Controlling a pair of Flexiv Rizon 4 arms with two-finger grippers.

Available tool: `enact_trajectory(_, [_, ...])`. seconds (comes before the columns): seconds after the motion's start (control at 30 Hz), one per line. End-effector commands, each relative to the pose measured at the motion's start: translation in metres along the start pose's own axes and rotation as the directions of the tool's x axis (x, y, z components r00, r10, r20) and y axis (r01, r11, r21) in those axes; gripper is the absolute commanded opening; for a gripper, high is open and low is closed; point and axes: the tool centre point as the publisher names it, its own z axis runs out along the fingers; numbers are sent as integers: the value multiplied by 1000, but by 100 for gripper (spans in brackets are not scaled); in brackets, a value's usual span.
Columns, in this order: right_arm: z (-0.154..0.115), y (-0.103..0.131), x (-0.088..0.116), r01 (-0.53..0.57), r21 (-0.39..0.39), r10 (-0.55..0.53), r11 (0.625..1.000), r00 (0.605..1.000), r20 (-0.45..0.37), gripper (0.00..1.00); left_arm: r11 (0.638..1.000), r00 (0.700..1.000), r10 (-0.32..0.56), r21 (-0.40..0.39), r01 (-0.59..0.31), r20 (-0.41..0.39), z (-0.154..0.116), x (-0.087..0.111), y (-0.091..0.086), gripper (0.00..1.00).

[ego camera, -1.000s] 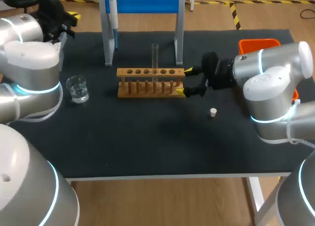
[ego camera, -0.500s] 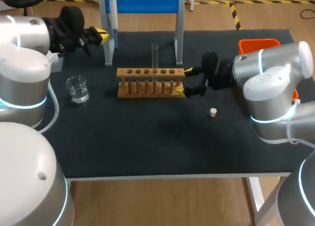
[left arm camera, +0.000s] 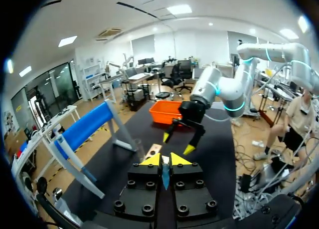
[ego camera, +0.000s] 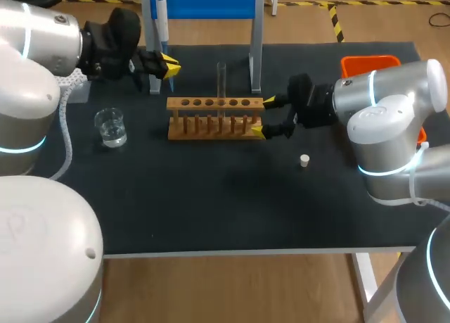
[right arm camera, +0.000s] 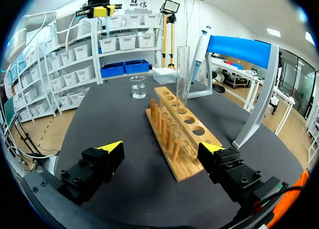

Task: Invert the test tube, pick up the pipette, mount the tip to pipette, aspirate from beaker and dispense into the tube, eject the tip, return the pipette, and cap with the stopper.

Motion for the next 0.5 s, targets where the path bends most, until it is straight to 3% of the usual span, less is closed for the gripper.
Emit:
enact_trajectory(0.03, [-1,0,0,0,2,0,1000,1000,-3,100,994,999,12,-104,-17,-48,18,9,-14,0])
enact_trajectory(0.5, [-1,0,0,0,2,0,1000,1000,-3,100,992,991,25,-120,-41,-133,58,44,-44,0])
